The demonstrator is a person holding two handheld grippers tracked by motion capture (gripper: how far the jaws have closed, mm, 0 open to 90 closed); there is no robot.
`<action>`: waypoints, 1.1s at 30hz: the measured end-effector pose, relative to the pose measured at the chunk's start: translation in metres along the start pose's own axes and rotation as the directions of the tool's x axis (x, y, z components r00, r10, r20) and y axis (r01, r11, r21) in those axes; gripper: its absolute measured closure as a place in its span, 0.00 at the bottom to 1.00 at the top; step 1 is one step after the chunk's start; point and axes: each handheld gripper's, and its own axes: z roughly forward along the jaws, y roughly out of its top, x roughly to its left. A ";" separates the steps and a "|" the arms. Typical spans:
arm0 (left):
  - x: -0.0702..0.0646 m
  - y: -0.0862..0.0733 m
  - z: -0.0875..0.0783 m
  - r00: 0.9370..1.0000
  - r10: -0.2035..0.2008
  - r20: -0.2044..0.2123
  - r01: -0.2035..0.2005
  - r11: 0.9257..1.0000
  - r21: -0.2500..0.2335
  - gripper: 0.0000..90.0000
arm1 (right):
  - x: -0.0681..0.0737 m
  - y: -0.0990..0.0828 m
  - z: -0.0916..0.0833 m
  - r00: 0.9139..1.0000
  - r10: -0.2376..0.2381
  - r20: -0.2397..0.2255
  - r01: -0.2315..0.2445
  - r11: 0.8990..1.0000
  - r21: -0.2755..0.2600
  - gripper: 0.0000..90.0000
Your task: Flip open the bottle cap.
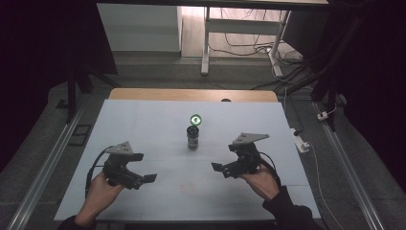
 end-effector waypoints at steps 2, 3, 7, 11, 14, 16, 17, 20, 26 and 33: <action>-0.001 -0.007 -0.008 1.000 -0.010 -0.014 0.010 1.000 -0.011 0.00 | -0.002 -0.007 -0.008 1.000 0.008 0.013 -0.007 1.000 -0.006 0.00; -0.001 -0.010 -0.012 1.000 -0.013 -0.019 0.013 1.000 -0.019 0.00 | -0.002 -0.010 -0.013 1.000 0.012 0.021 -0.012 1.000 -0.011 0.00; -0.003 -0.023 -0.026 0.999 -0.036 -0.040 0.035 0.998 -0.044 0.00 | -0.006 -0.021 -0.031 0.998 0.034 0.049 -0.033 0.999 -0.029 0.00; -0.003 -0.036 -0.038 0.996 -0.059 -0.061 0.056 0.997 -0.058 0.00 | -0.010 -0.033 -0.048 0.995 0.047 0.089 -0.044 0.998 -0.040 0.00; -0.003 -0.044 -0.045 0.994 -0.074 -0.078 0.069 0.995 -0.066 0.00 | -0.014 -0.044 -0.060 0.990 0.066 0.121 -0.061 0.997 -0.051 0.00; -0.002 -0.050 -0.049 0.992 -0.080 -0.095 0.074 0.995 -0.071 0.00 | -0.016 -0.051 -0.067 0.987 0.079 0.142 -0.072 0.996 -0.055 0.00; -0.002 -0.052 -0.051 0.991 -0.084 -0.100 0.076 0.994 -0.077 0.00 | -0.017 -0.055 -0.071 0.985 0.083 0.153 -0.075 0.996 -0.056 0.00; -0.003 -0.058 -0.058 0.987 -0.091 -0.130 0.079 0.993 -0.090 0.00 | -0.020 -0.065 -0.081 0.978 0.102 0.183 -0.091 0.994 -0.064 0.00; -0.004 -0.072 -0.068 0.978 -0.117 -0.175 0.103 0.991 -0.084 0.00 | -0.024 -0.084 -0.098 0.962 0.138 0.237 -0.127 0.990 -0.062 0.00; -0.004 -0.083 -0.075 0.963 -0.145 -0.226 0.135 0.989 -0.058 0.00 | -0.027 -0.100 -0.108 0.947 0.181 0.265 -0.179 0.983 -0.031 0.00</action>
